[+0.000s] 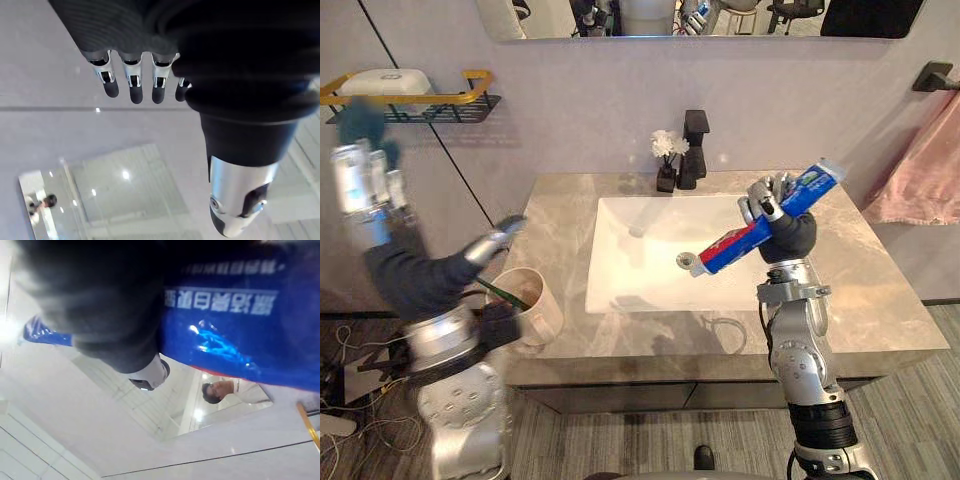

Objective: Organize washtable

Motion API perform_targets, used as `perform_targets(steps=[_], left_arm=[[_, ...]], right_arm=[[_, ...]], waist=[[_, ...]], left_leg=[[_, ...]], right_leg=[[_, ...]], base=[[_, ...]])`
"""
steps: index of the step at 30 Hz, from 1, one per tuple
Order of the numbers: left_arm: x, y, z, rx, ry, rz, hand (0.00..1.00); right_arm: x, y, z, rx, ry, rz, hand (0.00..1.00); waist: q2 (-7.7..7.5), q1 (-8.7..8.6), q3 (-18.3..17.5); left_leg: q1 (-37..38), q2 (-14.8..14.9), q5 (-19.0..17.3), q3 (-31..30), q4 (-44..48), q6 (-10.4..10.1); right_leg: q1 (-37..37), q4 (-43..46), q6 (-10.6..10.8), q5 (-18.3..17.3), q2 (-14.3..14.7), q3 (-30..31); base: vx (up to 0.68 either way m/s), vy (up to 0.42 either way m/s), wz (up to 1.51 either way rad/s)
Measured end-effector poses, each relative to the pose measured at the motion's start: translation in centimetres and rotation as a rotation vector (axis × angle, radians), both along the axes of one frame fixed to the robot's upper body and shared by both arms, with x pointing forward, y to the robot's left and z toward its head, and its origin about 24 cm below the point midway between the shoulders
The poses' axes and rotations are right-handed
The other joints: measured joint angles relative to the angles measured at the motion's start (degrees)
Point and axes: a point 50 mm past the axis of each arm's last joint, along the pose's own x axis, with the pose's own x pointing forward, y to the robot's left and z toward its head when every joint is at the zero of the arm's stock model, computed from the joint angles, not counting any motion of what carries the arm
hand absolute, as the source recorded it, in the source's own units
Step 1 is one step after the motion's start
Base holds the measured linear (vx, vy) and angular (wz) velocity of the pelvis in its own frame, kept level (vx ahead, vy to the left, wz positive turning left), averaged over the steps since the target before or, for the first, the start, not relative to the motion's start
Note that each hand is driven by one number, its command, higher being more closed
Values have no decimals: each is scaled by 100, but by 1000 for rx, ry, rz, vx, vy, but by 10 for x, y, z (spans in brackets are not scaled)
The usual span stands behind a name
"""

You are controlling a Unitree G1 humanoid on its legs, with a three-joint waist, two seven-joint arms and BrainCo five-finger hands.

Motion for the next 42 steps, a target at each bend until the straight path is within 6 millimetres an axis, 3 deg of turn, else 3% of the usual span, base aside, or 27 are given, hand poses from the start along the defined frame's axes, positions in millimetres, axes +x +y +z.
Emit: perform_targets(steps=[5,11,15,18,21,24,29,40,42], left_arm=[[-16,32,-46,-195,144,127,0],[-17,41,-119,-471,365,111,0],[-17,32,-178,-647,575,69,0],[-26,13,-230,-793,790,30,0],[-34,-6,-260,-877,934,-23,0],[-41,-14,-274,-919,1004,-49,0],[-47,-27,-293,-975,1100,-76,0],[-55,-65,-319,-977,1339,-277,0],[-54,-64,-319,-961,1353,-286,0]], right_arm=[[-3,-11,-4,6,15,-46,100],[-5,-17,-7,14,29,-76,100],[-5,-17,-7,15,29,-74,100],[-5,-10,-8,15,28,-50,100],[-5,-7,-8,22,25,-42,100],[-5,-7,-7,35,20,-49,100],[-4,-1,-7,39,29,-37,100],[13,56,42,-34,-157,175,100],[18,69,49,-59,-178,219,100]], waist=[[62,89,-35],[84,154,-49],[81,161,-50],[70,164,-57],[61,187,-61],[53,277,-61],[7,288,-71],[-52,302,-60],[-54,307,-59]], left_leg=[[3,-1,8,-63,-77,-9],[-21,-6,12,-172,-74,-15],[-23,-23,12,-266,-75,-16],[-25,-17,11,-292,-72,-16],[-37,-13,12,-312,-65,-16],[-52,-15,11,-327,-52,-17],[-96,-42,10,-445,34,-17],[-132,-8,35,-474,63,-55],[-121,-3,41,-484,66,-64]], right_leg=[[-3,1,6,-20,-47,-69],[12,4,21,-55,-63,-168],[61,2,45,-94,-89,-277],[61,2,39,-118,-86,-302],[57,2,39,-141,-83,-321],[50,3,42,-147,-84,-332],[44,21,43,-146,-107,-450],[80,4,30,-136,-77,-471],[81,4,23,-132,-69,-471]], base=[[6,15,7],[14,10,9],[7,13,14],[10,7,4],[18,4,2],[0,0,0],[17,7,12],[-28,-2,1],[0,0,0]])
